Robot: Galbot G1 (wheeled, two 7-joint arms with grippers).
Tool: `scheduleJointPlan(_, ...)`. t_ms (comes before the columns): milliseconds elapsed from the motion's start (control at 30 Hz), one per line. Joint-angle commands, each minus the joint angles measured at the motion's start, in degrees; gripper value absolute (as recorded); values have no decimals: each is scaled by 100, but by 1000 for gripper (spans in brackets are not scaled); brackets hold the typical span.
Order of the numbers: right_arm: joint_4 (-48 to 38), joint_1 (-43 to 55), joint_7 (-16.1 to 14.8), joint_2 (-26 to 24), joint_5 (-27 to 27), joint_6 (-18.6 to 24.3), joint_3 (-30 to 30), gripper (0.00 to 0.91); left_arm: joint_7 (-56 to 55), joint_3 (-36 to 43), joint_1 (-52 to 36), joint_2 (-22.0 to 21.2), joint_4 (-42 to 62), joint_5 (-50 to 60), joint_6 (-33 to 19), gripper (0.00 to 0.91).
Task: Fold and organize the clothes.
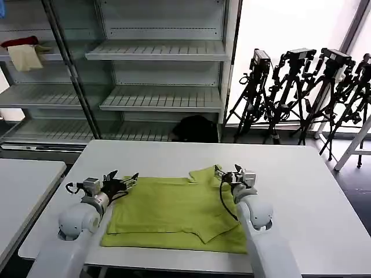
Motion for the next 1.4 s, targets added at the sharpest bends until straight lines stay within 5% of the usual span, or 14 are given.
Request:
scheduleJointPlan(33, -620, 321, -1, 154, -188, 5, -152, 796, 147, 84, -257, 47, 500, 59, 26, 907)
scheduleJointPlan(300, -528, 191, -45, 226, -333, 5, -185, 725, 178, -30, 10, 100, 263, -8, 27, 907)
scheduleJointPlan(367, -514, 140, -59, 237, -372, 7, -172, 715, 195, -35, 63, 96, 171, -11, 27, 846)
scheduleJointPlan(433, -497, 91, -72, 225, -382, 9, -164, 665, 203, -27, 128, 83, 130, 1, 27, 705)
scheduleJointPlan(467, -487, 75, -71, 225, -383, 10, -154, 564, 201, -26, 137, 72, 127, 11, 28, 524)
scheduleJointPlan(600, -464, 24, -77, 203, -422, 9, -156, 514, 205, -4, 154, 31, 174, 73, 30, 232)
scheduleJointPlan(700, -449, 1, -116, 212, -483, 7, -129, 423, 229, -10, 183, -2, 166, 110, 33, 151)
scheduleJointPlan(733, -449, -2, -117, 207, -485, 8, -130, 262, 232, -11, 203, -7, 159, 120, 33, 111)
scheduleJointPlan(867, -444, -28, -133, 197, -502, 8, -134, 0, 253, -30, 228, -27, 157, 148, 33, 10)
scheduleJointPlan(1400, 309, -138, 14, 131, -207, 14, -213, 0, 172, -156, 210, -108, -113, -85, 13, 0)
